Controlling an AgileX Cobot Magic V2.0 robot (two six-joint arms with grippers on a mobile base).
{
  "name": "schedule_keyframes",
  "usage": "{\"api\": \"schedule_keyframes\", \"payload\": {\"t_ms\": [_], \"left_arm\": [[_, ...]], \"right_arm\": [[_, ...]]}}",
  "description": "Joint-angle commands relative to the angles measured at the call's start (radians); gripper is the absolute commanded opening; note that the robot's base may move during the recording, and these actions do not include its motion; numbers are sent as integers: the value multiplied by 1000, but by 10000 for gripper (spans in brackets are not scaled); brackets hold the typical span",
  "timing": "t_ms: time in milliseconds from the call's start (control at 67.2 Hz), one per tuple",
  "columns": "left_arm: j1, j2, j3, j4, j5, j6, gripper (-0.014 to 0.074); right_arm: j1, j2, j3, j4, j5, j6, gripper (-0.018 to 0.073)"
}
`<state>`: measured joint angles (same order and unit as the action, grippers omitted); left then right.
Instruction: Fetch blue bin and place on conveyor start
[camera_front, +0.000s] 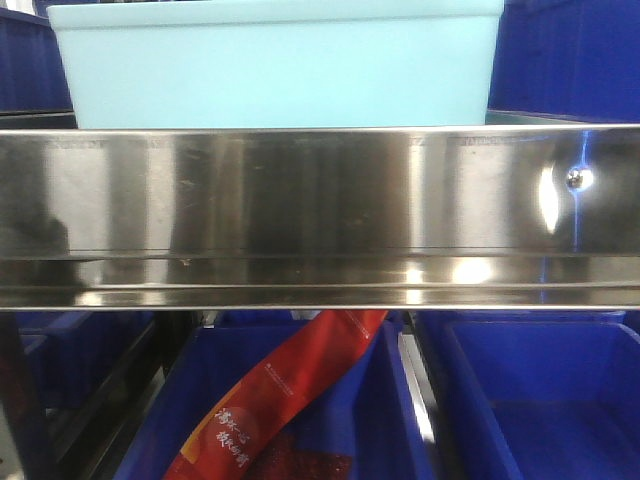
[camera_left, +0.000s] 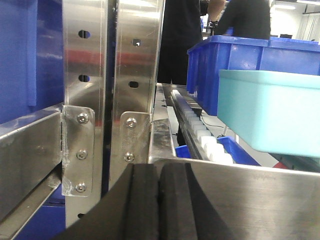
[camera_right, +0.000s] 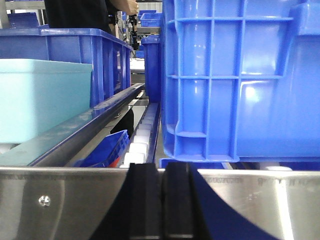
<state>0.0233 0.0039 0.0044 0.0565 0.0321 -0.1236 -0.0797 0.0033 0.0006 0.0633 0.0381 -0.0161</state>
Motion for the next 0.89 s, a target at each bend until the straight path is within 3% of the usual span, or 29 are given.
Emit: {"api": "schedule_keyframes", "payload": {"t_ms": [0, 536, 878], "left_arm": [[1, -4, -4, 0, -19, 1, -111], [1, -4, -4, 0, -26, 1, -111], [1, -4, -4, 0, -61, 1, -111]], "right_arm": [[-6, -3, -1, 1, -23, -5, -162], [-6, -3, -1, 1, -23, -5, -162], [-6, -3, -1, 1, -145, -5, -162]]}}
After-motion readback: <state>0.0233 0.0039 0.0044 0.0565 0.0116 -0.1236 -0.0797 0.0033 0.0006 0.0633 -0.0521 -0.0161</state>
